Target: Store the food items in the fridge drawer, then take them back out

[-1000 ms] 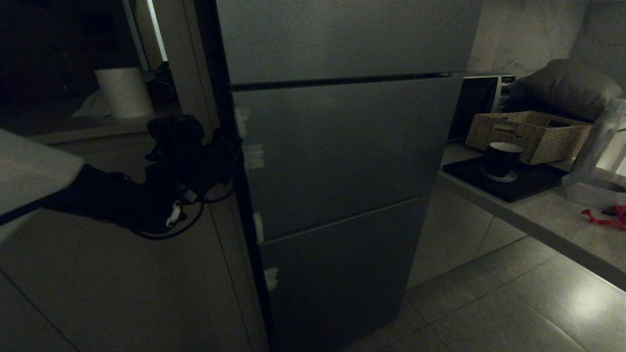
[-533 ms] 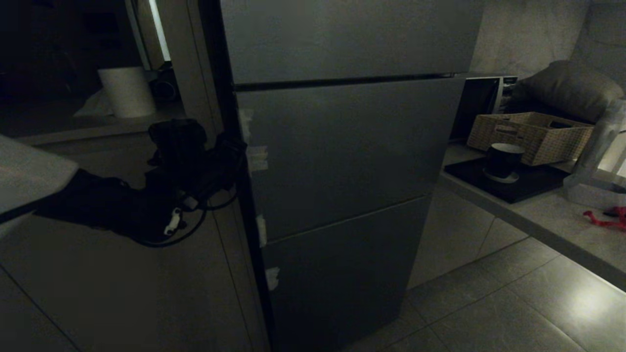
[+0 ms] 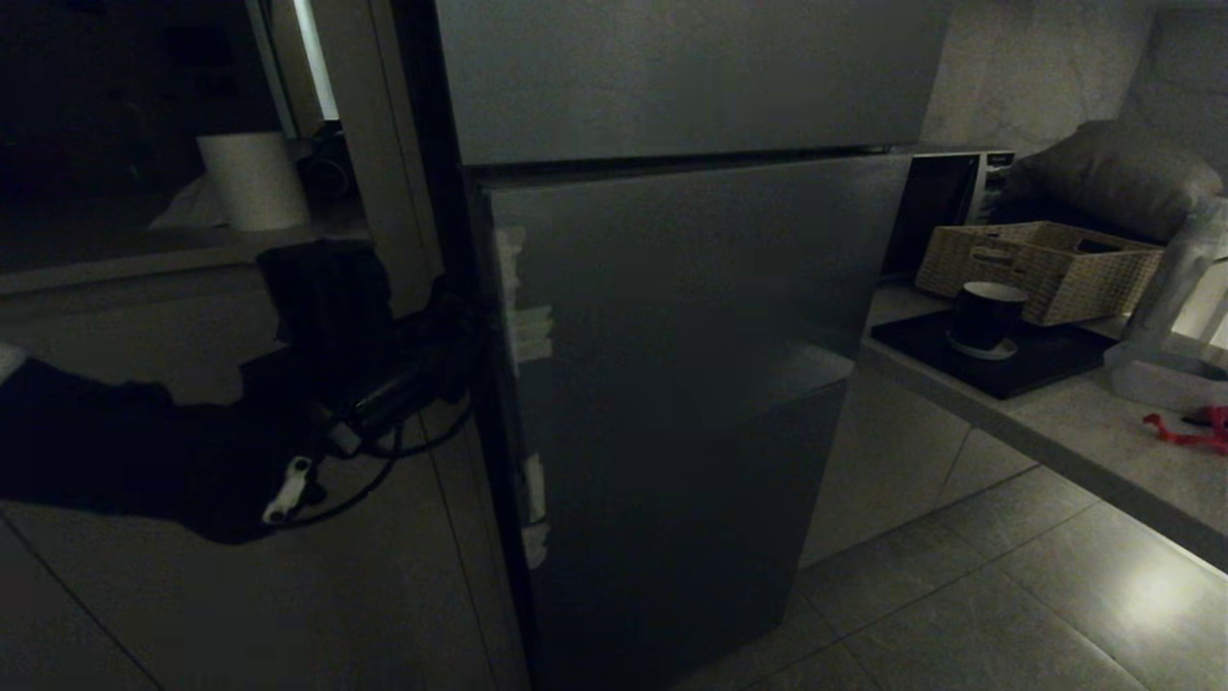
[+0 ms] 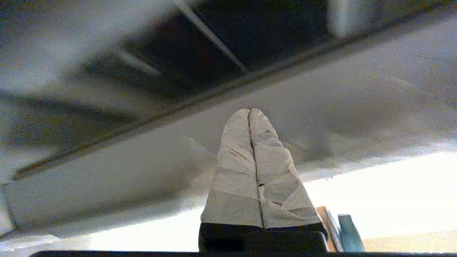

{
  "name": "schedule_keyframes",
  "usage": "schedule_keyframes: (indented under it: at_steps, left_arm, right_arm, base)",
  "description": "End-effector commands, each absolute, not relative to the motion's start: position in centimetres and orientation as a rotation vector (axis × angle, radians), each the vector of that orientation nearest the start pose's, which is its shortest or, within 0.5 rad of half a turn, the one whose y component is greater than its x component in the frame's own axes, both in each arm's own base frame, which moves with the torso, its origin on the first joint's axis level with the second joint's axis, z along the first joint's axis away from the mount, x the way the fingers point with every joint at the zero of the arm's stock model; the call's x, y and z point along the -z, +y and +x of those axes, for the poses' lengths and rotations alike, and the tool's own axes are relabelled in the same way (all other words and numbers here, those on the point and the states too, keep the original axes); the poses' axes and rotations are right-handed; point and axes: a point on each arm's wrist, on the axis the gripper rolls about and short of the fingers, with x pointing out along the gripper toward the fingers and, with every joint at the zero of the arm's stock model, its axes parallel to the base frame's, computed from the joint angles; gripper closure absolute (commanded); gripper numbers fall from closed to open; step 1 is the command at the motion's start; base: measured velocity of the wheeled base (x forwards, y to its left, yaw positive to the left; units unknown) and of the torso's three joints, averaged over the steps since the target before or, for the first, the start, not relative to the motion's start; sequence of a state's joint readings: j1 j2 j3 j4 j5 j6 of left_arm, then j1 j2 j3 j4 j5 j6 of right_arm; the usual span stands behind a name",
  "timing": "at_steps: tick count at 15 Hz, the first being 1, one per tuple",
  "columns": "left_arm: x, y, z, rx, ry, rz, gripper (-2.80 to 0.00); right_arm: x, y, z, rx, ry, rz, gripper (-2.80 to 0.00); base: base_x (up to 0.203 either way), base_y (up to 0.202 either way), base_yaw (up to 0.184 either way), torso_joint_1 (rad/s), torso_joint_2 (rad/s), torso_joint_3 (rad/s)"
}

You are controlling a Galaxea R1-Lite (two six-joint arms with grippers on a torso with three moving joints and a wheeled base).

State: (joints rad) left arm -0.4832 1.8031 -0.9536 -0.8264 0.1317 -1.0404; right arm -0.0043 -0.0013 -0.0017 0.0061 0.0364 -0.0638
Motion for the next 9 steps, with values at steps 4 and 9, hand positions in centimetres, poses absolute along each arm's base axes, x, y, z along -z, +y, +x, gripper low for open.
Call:
schedule_keyframes:
  at_steps: [4, 9]
  left_arm:
    - [-24.6, -15.1, 21.2, 0.467, 0.166, -1.060, 0.00]
    - [-25.8, -9.5, 12.6, 0.507, 0.070, -1.059, 0.00]
  right_arm:
    - [-7.5, 0.1, -2.3, -0.032, 0.004, -0.064, 0.00]
    - [-7.5, 0.1, -2.3, -0.032, 0.002, -0.064, 0.00]
  base:
    - [0.000, 0.000, 0.000, 0.000, 0.00, 0.000]
    - [0.000, 0.000, 0.000, 0.000, 0.00, 0.000]
